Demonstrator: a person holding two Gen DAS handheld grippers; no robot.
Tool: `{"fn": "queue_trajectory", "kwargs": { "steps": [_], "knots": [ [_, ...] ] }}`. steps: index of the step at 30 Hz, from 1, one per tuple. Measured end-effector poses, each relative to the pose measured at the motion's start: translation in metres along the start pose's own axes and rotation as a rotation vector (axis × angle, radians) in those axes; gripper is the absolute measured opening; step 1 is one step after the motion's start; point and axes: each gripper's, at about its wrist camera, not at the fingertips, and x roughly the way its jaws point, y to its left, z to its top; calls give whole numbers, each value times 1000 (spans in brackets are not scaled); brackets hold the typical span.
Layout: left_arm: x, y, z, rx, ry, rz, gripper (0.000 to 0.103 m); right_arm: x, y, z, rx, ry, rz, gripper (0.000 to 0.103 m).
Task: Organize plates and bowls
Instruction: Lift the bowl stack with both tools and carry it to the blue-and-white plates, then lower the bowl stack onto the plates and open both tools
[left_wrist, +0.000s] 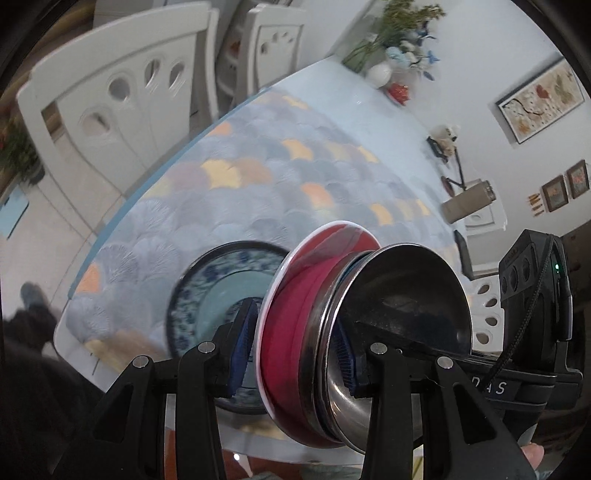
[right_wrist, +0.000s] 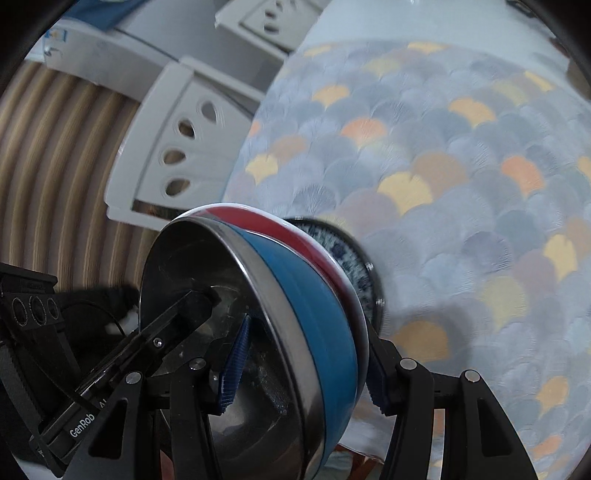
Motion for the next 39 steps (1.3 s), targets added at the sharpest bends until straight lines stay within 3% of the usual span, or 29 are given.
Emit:
{"fn": "queue_trajectory", "kwargs": {
  "steps": [11,20,26,31,39],
  "knots": [
    [37,39,14,24,143,-61,36,49,6,17,62,94,-99,55],
    [44,53,26,65,200,-158,39,51,-4,16,168,75,-82,55],
    [25,56,37,108,149,-206,45,32,-2,17,179,8,-74,60],
    [16,63,40,96,123,-214,45,0,12,14,93,-102,-87,63],
    [-27,63,34,57,-32,-181,45,-50,40,-1,-64,-224,-44,66]
  ]
}}
